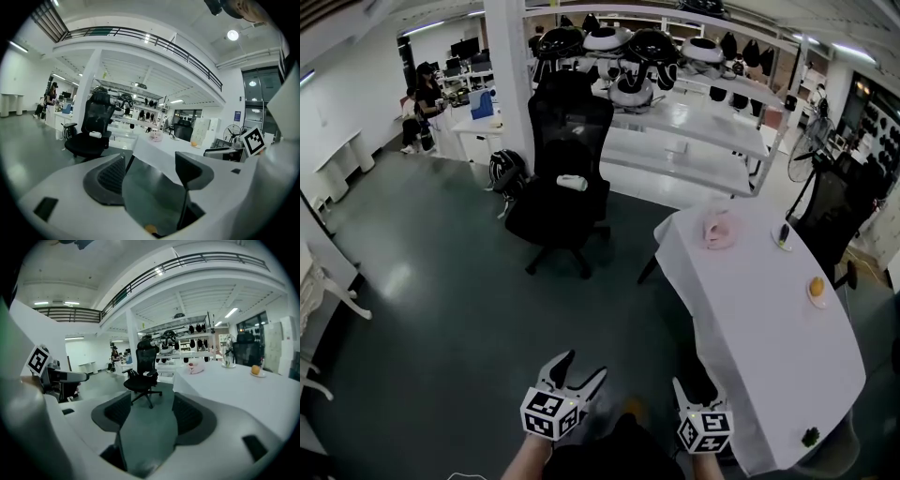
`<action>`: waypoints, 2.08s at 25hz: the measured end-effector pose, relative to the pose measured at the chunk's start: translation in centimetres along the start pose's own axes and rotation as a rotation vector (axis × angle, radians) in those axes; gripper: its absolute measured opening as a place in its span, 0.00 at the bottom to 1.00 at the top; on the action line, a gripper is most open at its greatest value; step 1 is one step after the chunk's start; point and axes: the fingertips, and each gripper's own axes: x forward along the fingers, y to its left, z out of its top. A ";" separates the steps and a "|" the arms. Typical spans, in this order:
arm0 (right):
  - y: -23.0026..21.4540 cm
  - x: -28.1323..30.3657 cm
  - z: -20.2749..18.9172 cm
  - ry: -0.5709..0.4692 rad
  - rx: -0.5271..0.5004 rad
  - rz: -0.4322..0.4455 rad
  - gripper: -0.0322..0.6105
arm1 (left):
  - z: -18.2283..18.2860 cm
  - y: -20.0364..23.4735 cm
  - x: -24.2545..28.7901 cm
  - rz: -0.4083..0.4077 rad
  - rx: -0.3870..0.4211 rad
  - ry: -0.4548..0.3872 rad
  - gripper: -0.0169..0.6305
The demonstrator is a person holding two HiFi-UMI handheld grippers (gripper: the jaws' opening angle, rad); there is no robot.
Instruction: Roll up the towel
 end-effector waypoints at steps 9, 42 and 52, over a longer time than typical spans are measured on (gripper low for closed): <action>-5.2 6.5 5.0 -0.002 -0.030 0.037 0.49 | 4.5 1.1 8.0 0.034 0.009 -0.036 0.57; -15.8 15.3 6.7 0.031 0.003 0.040 0.49 | 4.3 0.7 23.2 0.027 -0.013 0.001 0.56; -17.9 19.8 8.6 0.039 0.025 -0.005 0.49 | 6.2 2.4 30.0 -0.042 -0.010 0.020 0.56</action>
